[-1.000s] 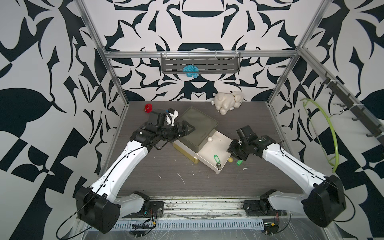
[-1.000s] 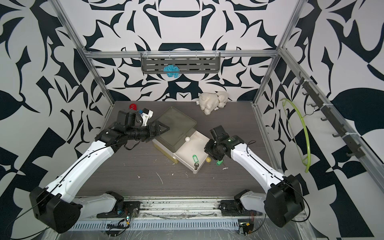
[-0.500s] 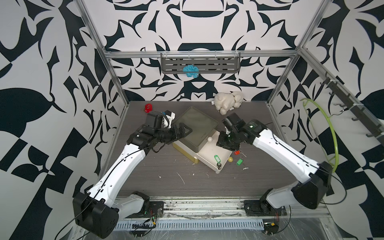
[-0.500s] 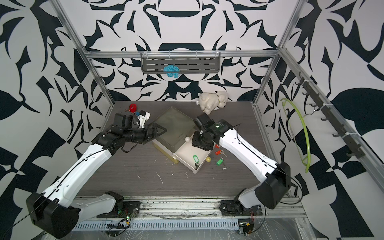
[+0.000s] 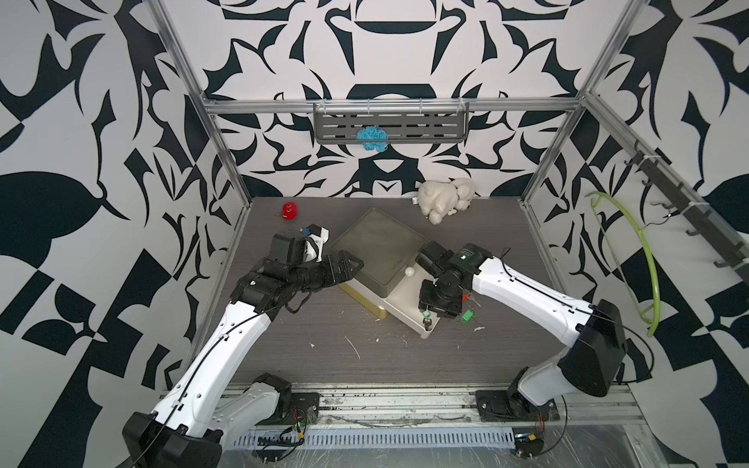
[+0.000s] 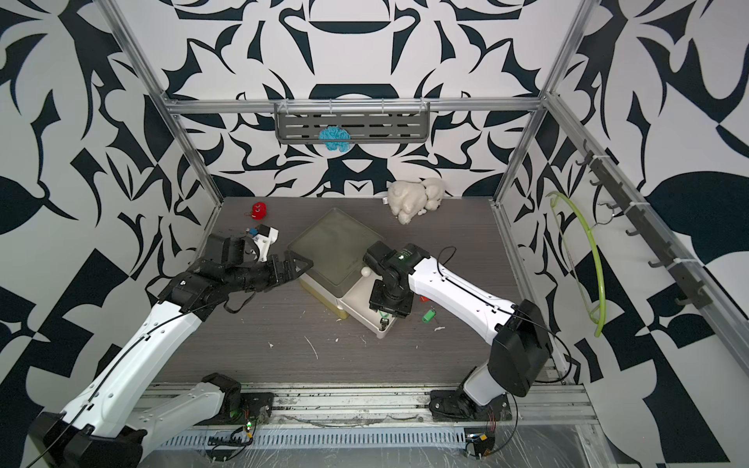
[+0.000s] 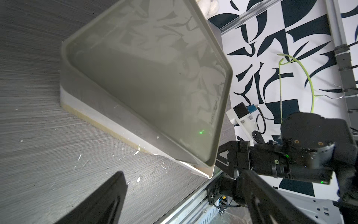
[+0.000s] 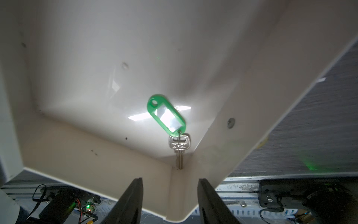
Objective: Take the keys out of the drawer
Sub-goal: Pick up the key from the drawer.
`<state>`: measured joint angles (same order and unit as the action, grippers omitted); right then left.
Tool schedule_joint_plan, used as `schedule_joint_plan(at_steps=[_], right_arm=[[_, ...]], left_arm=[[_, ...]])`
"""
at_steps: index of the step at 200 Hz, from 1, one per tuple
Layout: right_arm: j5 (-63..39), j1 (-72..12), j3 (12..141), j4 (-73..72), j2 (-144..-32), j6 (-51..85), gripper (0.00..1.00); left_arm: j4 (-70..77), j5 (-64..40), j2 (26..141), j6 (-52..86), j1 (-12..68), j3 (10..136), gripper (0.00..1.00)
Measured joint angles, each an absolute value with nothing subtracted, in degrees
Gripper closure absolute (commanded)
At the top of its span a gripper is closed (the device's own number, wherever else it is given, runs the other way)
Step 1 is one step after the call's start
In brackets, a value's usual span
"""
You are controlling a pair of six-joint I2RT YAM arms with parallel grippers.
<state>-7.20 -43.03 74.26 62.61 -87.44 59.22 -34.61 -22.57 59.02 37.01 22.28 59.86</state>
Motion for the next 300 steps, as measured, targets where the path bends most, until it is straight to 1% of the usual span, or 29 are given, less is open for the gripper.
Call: schedule_joint_plan(at_steps=[34, 77, 122, 181, 210, 235, 262, 276, 292, 300], right_arm=[[-7.7, -43.2, 72.4, 60.1, -88.9, 61.4, 0.55], [-7.7, -43.2, 72.4, 58.8, -92.7, 62.5, 0.55], [-7.6, -43.2, 72.4, 58.4, -94.0, 62.9, 0.56], [-6.5, -43.2, 73.6, 59.2, -97.3, 61.6, 0.63], [-5.1, -43.2, 75.9, 60.2, -98.8, 60.2, 0.71], [-3.3, -43.0, 78.0, 60.3, -100.2, 58.8, 0.82], [-2.2, -42.5, 79.5, 60.3, -101.1, 57.3, 0.89], [-1.9, -42.1, 79.8, 60.2, -101.3, 56.6, 0.97], [-1.5, -41.9, 80.1, 60.4, -101.3, 56.0, 1.00], [-1.2, -41.8, 80.1, 60.5, -101.2, 55.7, 1.00]], left_arm=[[-35.8, -22.1, 59.7, 36.7, 21.6, 59.5, 0.01], [-36.5, -22.1, 60.7, 35.6, 21.5, 59.7, 0.01], [-36.8, -22.1, 60.7, 35.0, 21.3, 59.8, 0.01], [-37.7, -22.1, 60.4, 34.9, 21.1, 59.8, 0.01], [-38.4, -22.1, 59.6, 34.9, 20.9, 59.8, 0.01], [-38.9, -22.1, 58.9, 35.1, 20.8, 59.8, 0.01], [-38.9, -22.1, 58.4, 35.4, 20.8, 59.8, 0.01], [-38.9, -22.1, 58.2, 35.8, 20.7, 59.8, 0.01], [-38.9, -22.1, 58.0, 36.2, 20.6, 59.8, 0.01], [-38.9, -22.1, 57.9, 36.5, 20.6, 59.8, 0.01]])
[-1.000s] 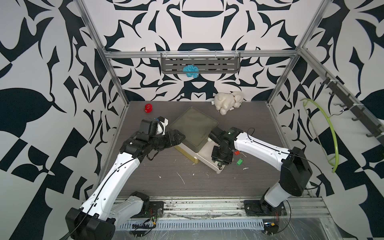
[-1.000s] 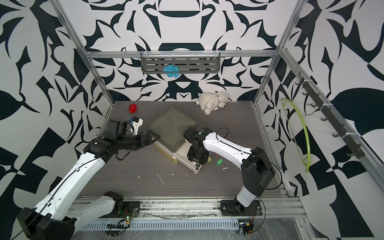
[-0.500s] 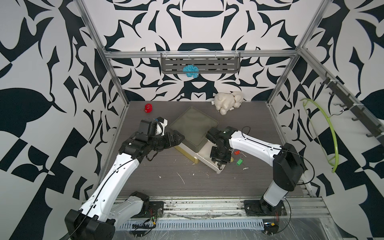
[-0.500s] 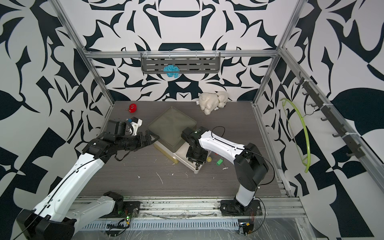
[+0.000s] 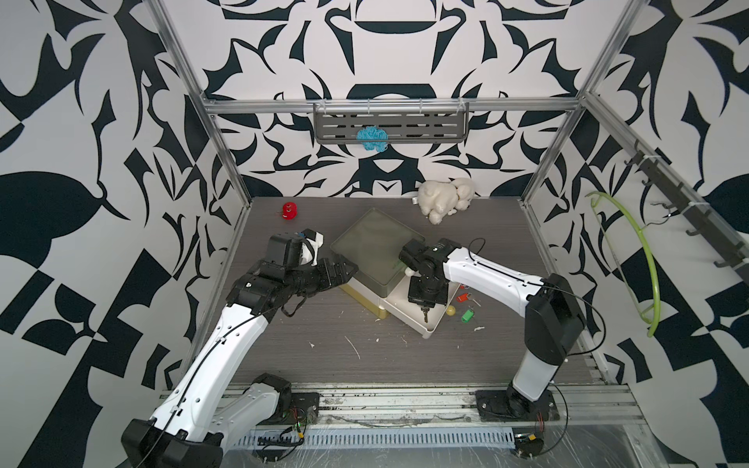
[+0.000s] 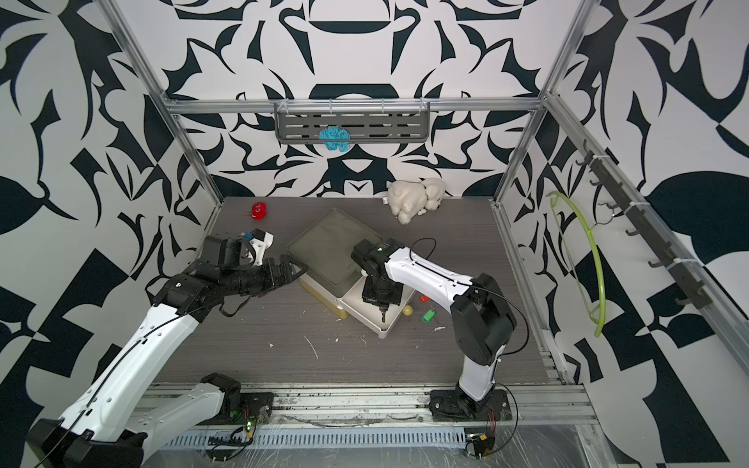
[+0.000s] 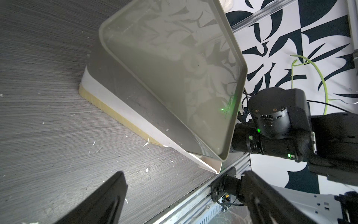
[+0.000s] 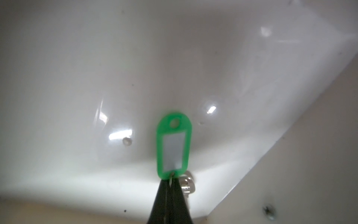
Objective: Take the keys out of the drawer
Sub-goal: Pick up the key from the drawer, then place the key at the center of the board.
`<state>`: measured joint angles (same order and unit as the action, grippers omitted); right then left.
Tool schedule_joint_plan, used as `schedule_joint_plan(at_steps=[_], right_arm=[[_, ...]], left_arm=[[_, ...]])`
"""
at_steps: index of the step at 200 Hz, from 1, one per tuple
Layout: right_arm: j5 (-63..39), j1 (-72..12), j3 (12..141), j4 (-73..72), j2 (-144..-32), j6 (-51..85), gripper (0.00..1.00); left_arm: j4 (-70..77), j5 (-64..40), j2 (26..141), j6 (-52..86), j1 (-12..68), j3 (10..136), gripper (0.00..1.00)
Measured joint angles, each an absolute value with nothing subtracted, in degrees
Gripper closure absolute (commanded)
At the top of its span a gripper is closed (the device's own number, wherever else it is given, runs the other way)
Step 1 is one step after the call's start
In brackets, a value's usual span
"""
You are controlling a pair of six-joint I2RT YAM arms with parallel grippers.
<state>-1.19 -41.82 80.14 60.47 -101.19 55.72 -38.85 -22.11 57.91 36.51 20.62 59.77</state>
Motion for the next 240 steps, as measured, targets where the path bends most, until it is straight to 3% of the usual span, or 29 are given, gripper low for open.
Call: schedule_joint_plan(at_steps=[115, 153, 194, 240], right_arm=[[4.6, -39.9, 86.5, 65.5, -88.2, 55.4, 1.00], [6.5, -31.3, 85.6, 68.8, -79.4, 54.3, 1.00], [6.4, -18.7, 75.7, 70.5, -68.4, 50.5, 1.00], [0.9, -12.4, 60.4, 66.4, -68.2, 46.6, 1.00]], left_arm=[[-35.6, -23.9, 57.1, 39.2, 20.6, 59.7, 0.01], [-33.3, -24.9, 57.2, 40.0, 21.0, 59.5, 0.01], [-31.0, -24.9, 57.8, 41.2, 23.8, 57.7, 0.01], [-29.4, -23.6, 59.5, 43.0, 28.0, 57.6, 0.01]])
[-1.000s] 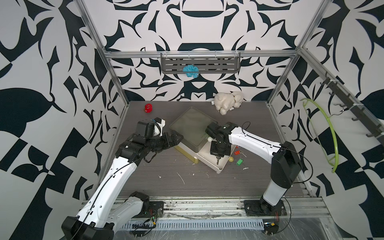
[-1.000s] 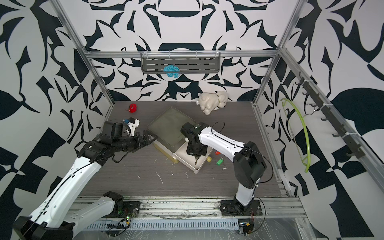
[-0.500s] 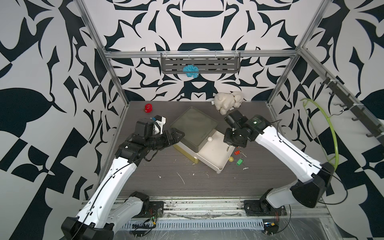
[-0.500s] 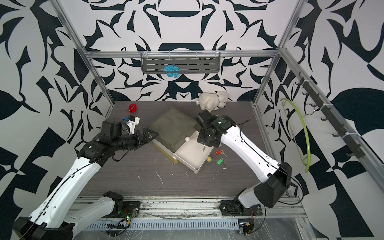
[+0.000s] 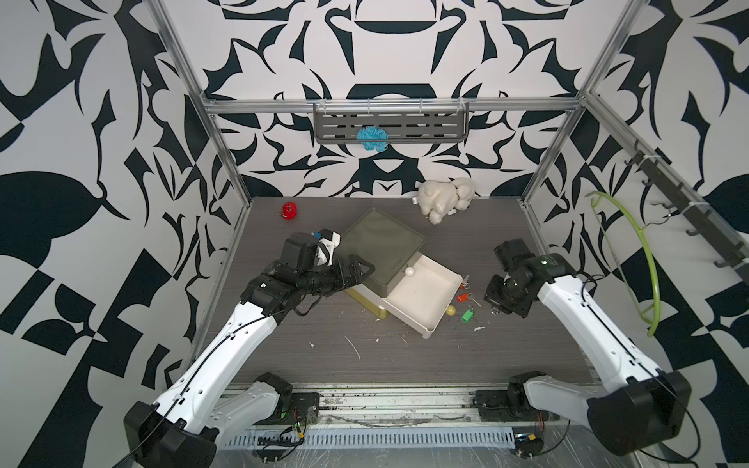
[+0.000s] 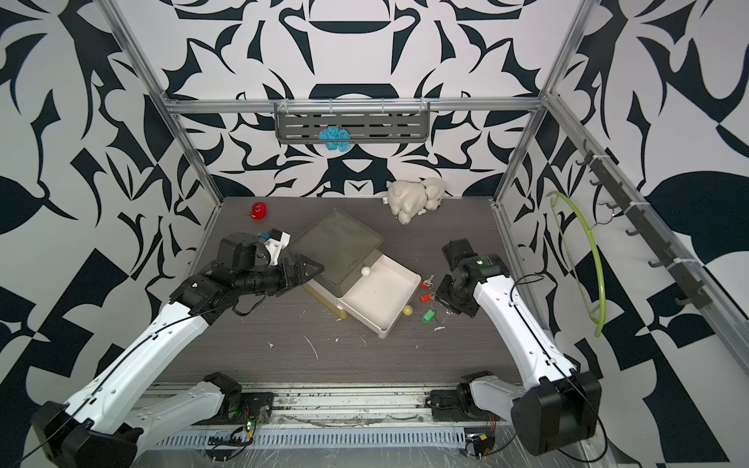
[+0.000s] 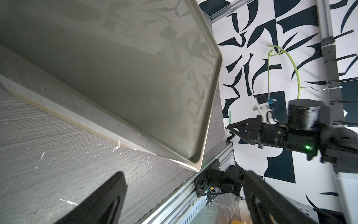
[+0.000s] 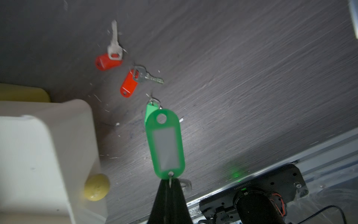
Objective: Take the keys out of the drawer
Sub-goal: Place the key at the center of the board.
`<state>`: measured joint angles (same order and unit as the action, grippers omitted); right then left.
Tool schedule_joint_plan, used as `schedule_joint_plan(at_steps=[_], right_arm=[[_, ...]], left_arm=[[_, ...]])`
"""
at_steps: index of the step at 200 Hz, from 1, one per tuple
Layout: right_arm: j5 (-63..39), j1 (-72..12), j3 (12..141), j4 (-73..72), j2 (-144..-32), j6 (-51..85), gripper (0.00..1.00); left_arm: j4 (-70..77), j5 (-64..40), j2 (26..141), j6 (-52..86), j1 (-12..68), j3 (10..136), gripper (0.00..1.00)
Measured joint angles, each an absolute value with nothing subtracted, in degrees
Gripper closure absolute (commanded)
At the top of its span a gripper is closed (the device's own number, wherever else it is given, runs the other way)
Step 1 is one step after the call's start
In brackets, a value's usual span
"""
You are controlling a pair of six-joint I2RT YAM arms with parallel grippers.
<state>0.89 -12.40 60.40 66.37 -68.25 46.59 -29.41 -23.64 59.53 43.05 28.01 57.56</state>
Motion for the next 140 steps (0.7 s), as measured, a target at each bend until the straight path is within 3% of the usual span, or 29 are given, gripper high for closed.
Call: schedule_joint_plan(at_steps=[140], right_arm=[[-6.7, -11.7, 48.8, 47.4, -82.3, 44.0, 1.00]], left_arm=[[-28.5, -19.9, 59.2, 45.0, 28.9, 57.6, 0.01]])
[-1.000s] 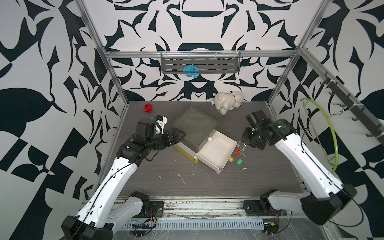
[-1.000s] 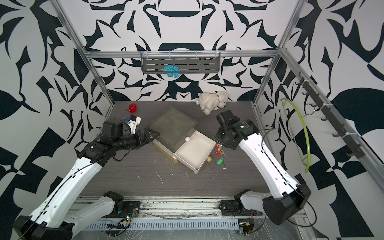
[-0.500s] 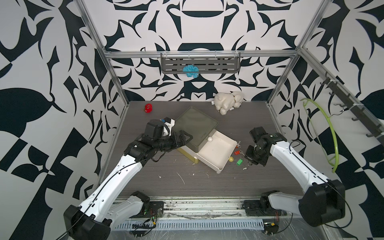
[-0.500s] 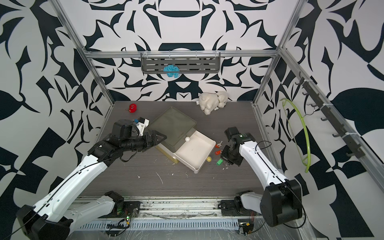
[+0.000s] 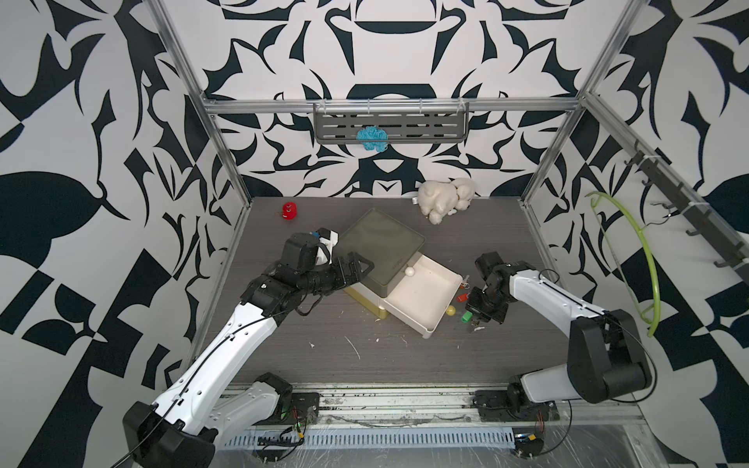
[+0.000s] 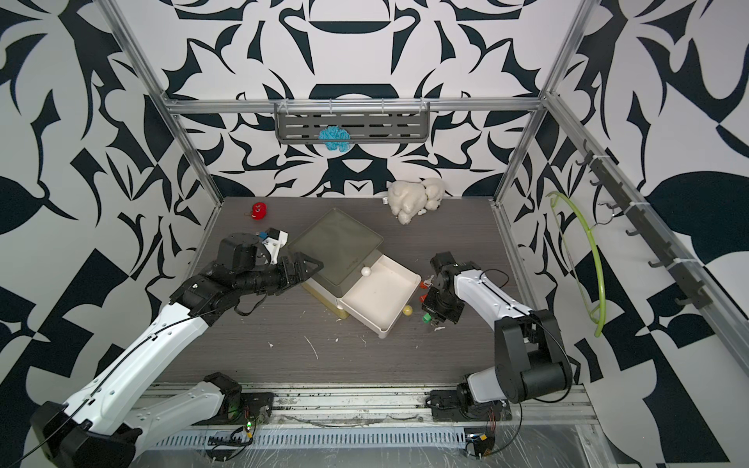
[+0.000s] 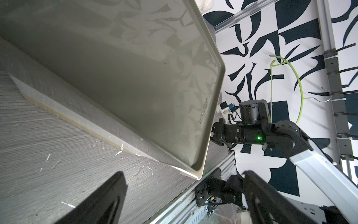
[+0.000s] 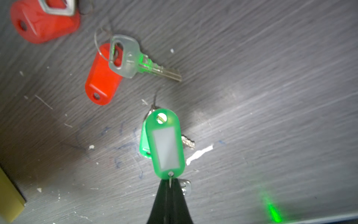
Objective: Take the keys out of the drawer
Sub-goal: Place the key at the center of the board.
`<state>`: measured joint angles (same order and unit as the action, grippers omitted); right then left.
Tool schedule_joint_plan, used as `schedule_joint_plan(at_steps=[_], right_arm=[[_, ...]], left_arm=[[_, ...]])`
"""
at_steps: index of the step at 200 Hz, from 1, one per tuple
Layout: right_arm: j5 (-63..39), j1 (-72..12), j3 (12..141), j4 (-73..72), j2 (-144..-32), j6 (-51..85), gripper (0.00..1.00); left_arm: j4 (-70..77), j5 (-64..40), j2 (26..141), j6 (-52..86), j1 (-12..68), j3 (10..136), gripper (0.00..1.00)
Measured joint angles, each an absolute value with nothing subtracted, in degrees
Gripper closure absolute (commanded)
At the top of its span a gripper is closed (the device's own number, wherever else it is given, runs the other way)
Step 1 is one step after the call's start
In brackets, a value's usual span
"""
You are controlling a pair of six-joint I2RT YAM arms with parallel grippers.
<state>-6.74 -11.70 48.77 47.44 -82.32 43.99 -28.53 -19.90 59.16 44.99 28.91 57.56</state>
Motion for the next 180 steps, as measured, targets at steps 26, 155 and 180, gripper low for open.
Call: schedule_joint_plan(at_steps=[26, 155, 180], right_arm=[[-7.0, -11.7, 48.2, 45.9, -83.8, 43.4, 0.97], [-8.6, -11.6, 49.0, 48.9, -76.4, 42.2, 0.72], [-10.0, -11.6, 49.5, 50.6, -72.2, 42.2, 0.72]], left_arm=[[-28.6, -19.2, 58.6, 45.0, 28.9, 57.6, 0.01], [-31.3, -17.9, 63.0, 42.5, 28.9, 66.9, 0.01], [-31.6, -18.6, 65.6, 41.3, 28.9, 71.6, 0.01]])
